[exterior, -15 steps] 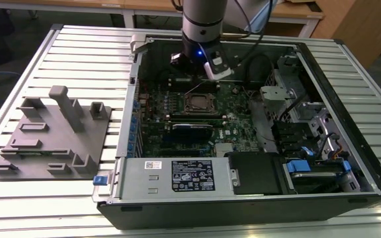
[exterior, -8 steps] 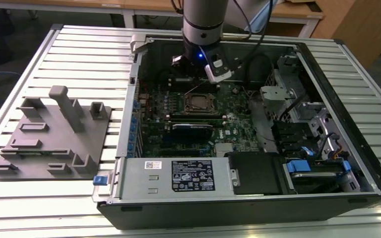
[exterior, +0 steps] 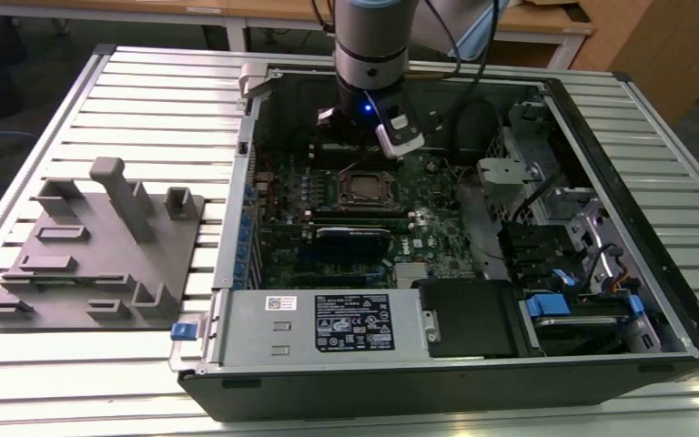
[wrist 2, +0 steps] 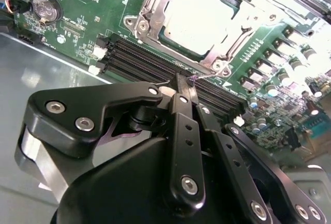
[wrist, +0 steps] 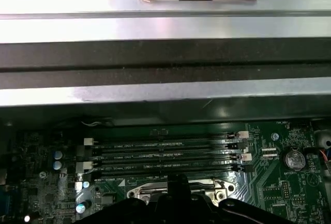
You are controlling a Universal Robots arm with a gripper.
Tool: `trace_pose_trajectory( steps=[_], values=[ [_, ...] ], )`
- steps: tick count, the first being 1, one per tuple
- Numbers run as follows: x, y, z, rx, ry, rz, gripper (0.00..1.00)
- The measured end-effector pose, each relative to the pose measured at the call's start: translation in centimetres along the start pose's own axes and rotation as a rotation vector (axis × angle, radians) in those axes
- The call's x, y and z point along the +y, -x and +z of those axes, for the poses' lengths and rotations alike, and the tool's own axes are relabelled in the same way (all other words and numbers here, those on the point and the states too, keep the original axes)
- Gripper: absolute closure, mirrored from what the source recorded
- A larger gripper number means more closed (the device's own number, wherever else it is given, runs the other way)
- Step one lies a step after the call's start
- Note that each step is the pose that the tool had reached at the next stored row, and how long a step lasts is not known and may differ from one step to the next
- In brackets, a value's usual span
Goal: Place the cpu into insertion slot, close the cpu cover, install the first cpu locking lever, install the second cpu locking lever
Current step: 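Install the first cpu locking lever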
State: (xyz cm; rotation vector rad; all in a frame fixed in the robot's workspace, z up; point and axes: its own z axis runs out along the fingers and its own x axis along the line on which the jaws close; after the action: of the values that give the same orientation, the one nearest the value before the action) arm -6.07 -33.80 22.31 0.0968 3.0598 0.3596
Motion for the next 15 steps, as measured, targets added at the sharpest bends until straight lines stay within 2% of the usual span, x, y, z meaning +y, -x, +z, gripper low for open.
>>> trace_pose_trajectory(
  steps=[3, 9, 11, 15],
  values=[
    [-0.05, -0.01, 0.18, -0.0098, 0.0003, 0.000, 0.90],
    [-0.05, -0.01, 0.22, -0.0105, 0.0004, 0.002, 0.90],
    [-0.07, -0.02, 0.30, -0.0158, 0.0003, 0.015, 0.90],
    [-0.14, -0.03, 0.57, -0.0314, -0.0028, 0.066, 0.90]
  ],
)
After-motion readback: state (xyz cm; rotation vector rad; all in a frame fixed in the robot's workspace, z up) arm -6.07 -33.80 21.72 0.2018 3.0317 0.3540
